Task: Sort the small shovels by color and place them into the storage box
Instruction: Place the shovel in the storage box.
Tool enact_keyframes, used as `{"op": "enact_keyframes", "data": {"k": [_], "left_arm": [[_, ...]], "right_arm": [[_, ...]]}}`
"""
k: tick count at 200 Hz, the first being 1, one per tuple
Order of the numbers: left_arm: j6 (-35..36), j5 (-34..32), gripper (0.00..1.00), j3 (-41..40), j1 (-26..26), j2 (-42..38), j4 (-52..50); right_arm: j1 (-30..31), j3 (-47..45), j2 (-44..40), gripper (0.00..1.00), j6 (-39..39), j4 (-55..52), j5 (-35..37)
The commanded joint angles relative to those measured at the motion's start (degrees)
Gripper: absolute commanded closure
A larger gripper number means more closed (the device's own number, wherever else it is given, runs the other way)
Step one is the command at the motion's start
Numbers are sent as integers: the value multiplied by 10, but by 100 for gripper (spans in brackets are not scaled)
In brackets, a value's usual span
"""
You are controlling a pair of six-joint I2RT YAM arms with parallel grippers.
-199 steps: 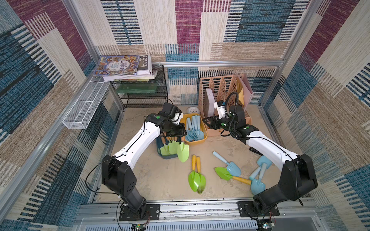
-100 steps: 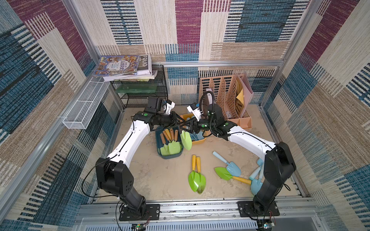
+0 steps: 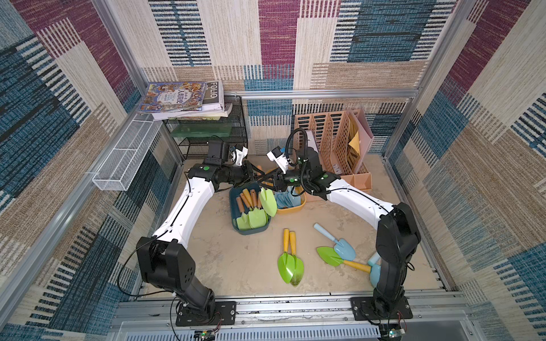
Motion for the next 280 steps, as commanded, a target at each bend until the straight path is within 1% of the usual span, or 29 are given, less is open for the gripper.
{"op": "enact_keyframes", "data": {"k": [1, 31, 60, 99, 111, 125, 137, 140, 146, 156, 166, 176, 184, 194, 206, 226, 250, 262, 280], "left_arm": [[-17, 17, 100, 13, 0, -10, 106], [4, 13, 100, 16, 0, -23, 110], [42, -11, 100, 25, 0, -34, 93], [76, -31, 100, 30, 0, -38, 74], [80, -40, 100, 25, 0, -43, 81], [86, -60, 100, 23, 0, -50, 83], [92, -71, 100, 22, 0, -55, 83], [93, -90, 100, 23, 0, -55, 83], [94, -99, 99, 23, 0, -57, 83], [94, -106, 93, 23, 0, -61, 83], [92, -107, 84, 23, 0, -61, 81], [86, -106, 71, 24, 0, -63, 81], [77, -104, 64, 20, 0, -66, 84], [66, -105, 58, 10, 0, -71, 91], [47, -107, 57, -9, 0, -79, 108], [10, -100, 56, -41, 0, -88, 142], [-9, -93, 56, -61, -1, -86, 148], [-10, -104, 56, -73, -2, -90, 145], [-6, -124, 57, -91, -2, -103, 136]], "right_arm": [[7, 9, 13, 52, -30, -74, -35], [4, 26, 27, 50, -34, -88, -46], [4, 57, 46, 49, -48, -123, -59], [4, 85, 63, 50, -60, -153, -84], [5, 97, 71, 55, -63, -166, -90], [5, 109, 80, 72, -68, -176, -104], [5, 113, 82, 83, -70, -179, -105], [5, 113, 82, 85, -70, -179, -104], [6, 114, 81, 87, -72, -179, -101], [6, 113, 77, 89, -72, -177, -90], [7, 113, 72, 90, -74, -178, -70], [7, 111, 65, 90, -73, -178, -39], [10, 111, 60, 91, -76, -181, 2], [16, 111, 52, 91, -83, -187, 68], [28, 114, 48, 92, -92, -195, 142], [47, 119, 49, 93, -95, -201, 231], [60, 121, 51, 95, -89, -197, 303], [61, 121, 49, 95, -80, -190, 332], [59, 121, 43, 95, -72, -178, 358]]}}
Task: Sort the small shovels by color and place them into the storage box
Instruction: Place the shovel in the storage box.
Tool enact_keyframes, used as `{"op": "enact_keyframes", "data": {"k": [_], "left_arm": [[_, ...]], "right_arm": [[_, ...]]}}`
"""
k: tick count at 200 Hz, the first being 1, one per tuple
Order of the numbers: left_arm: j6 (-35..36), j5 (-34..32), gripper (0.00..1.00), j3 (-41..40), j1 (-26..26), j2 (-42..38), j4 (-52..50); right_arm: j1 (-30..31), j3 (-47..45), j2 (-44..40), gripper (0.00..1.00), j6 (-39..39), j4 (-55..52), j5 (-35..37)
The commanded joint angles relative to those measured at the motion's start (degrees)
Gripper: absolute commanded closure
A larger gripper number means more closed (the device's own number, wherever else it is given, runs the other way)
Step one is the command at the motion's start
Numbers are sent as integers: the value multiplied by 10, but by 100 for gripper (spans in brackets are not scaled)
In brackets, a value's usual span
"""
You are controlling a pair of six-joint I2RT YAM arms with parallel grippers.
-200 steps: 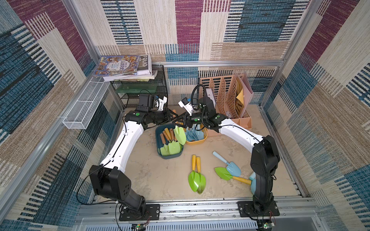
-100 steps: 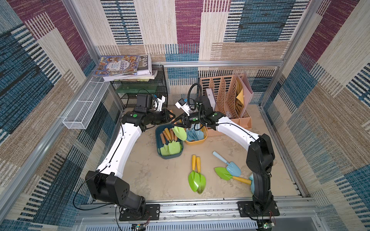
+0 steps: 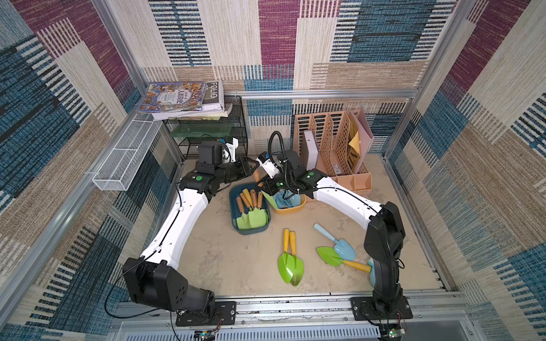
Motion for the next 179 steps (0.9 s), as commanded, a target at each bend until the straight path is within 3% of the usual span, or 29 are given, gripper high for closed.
{"op": "enact_keyframes", "data": {"k": [1, 49, 179], "left_arm": [[-9, -19, 57, -17, 0, -15, 16], [-12, -67, 56, -60, 1, -47, 15], [-54, -14, 55, -52, -1, 16, 77]], "right_arm": [[0, 4, -10, 95, 7, 22, 84], [-7, 14, -16, 96, 13, 31, 64], [20, 63, 6, 94, -22, -11, 34]]}}
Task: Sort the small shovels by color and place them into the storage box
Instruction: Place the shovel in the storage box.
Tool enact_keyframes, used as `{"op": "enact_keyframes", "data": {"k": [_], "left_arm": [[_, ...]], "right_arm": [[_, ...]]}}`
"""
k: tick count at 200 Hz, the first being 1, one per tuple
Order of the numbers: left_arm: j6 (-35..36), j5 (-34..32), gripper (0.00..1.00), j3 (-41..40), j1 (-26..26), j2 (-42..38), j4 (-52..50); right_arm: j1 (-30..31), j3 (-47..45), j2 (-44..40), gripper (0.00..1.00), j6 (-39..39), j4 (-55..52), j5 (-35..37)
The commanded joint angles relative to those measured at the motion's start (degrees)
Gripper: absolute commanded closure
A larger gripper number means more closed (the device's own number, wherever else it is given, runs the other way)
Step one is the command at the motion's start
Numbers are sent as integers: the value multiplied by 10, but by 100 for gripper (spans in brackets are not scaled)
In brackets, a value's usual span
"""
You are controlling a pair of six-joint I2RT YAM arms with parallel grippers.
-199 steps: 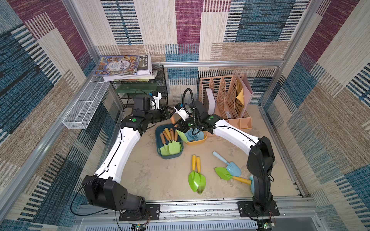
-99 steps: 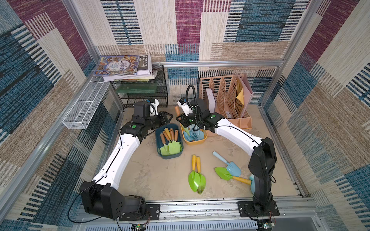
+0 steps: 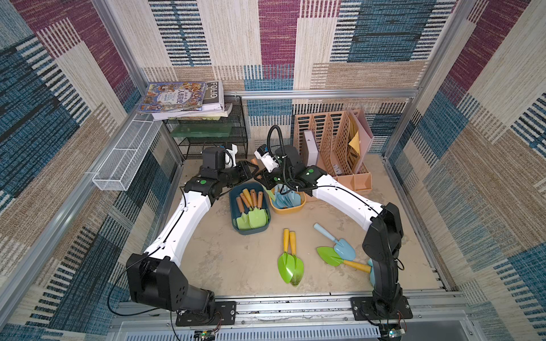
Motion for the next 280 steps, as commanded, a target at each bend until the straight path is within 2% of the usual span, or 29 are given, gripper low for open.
{"op": "enact_keyframes", "data": {"k": [1, 24, 34, 42, 59, 74, 81, 86, 99, 107, 121, 175, 222, 280], "left_arm": [[-8, 11, 55, -4, -1, 8, 28], [-11, 9, 57, -2, -5, 20, 30], [-9, 3, 62, -1, -8, 25, 25], [-9, -1, 72, -1, -9, 28, 21], [-10, -8, 100, -1, -10, 31, 11], [-2, -23, 100, 0, -10, 28, -7], [5, -35, 100, -2, -10, 25, -16], [10, -45, 100, -3, -10, 23, -23], [27, -69, 100, -8, -7, 15, -39], [40, -80, 100, -9, -3, 12, -52], [64, -89, 100, -13, 5, 9, -68], [120, -59, 100, -39, 29, 39, -80], [134, -36, 100, -48, 29, 79, -31], [139, 29, 100, -26, 28, 156, 36]], "right_arm": [[7, 8, 0, 95, -15, 3, -8], [14, 27, 9, 95, -20, -9, 10], [15, 33, 14, 95, -21, -10, 11], [18, 40, 18, 95, -21, -12, 16], [23, 59, 30, 95, -24, -26, 28], [28, 66, 35, 94, -31, -35, 34], [29, 68, 35, 90, -32, -38, 35], [30, 67, 35, 84, -31, -40, 34], [30, 64, 30, 60, -27, -43, 30], [30, 56, 24, 54, -23, -39, 45], [23, 32, 5, 48, -16, -28, 60], [-57, -163, -125, 46, 87, 97, 72], [-80, -212, -156, 46, 99, 93, 85], [-85, -230, -172, 47, 99, 87, 99]]}}
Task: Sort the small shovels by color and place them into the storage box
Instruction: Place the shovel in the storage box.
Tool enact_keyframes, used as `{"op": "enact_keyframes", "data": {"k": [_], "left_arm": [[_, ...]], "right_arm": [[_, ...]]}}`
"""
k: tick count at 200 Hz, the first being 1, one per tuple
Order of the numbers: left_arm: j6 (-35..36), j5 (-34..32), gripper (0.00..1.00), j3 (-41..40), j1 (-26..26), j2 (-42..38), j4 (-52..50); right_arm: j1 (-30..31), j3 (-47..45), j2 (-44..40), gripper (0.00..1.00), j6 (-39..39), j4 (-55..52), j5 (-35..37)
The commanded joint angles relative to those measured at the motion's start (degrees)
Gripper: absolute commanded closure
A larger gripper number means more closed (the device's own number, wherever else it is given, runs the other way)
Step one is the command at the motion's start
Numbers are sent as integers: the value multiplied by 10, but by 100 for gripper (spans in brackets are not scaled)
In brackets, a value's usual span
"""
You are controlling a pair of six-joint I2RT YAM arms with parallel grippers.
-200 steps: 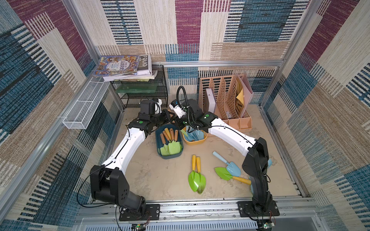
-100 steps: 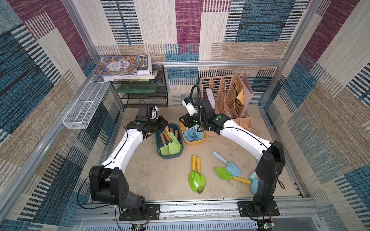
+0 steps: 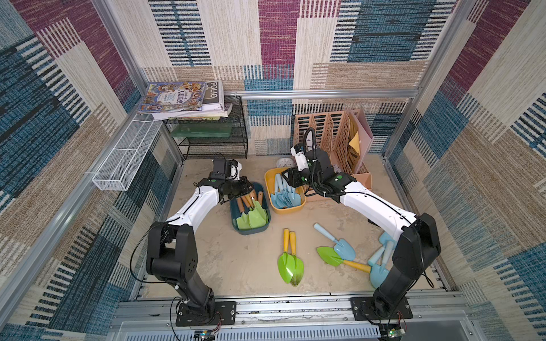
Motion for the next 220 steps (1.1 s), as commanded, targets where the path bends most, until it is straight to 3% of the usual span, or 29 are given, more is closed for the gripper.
{"op": "enact_keyframes", "data": {"k": [1, 68, 86, 116, 148, 175, 220], "left_arm": [[12, 38, 100, 14, 0, 22, 48], [69, 59, 98, 63, -6, 92, -26], [74, 59, 87, 64, -7, 96, -43], [83, 56, 59, 61, -8, 92, -66], [93, 33, 41, 54, -8, 71, -91], [108, -10, 35, 55, -8, 53, -133], [103, -129, 35, 45, -7, -14, -180]], "right_arm": [[0, -4, -8, 47, 3, 16, 13], [-2, -42, -33, 47, 11, 21, 25], [-2, -50, -36, 47, 15, 28, 26], [-1, -56, -35, 47, 18, 36, 27], [0, -59, -30, 47, 20, 42, 23], [0, -60, -26, 47, 19, 47, 19], [0, -57, -20, 47, 20, 59, 20]]}}
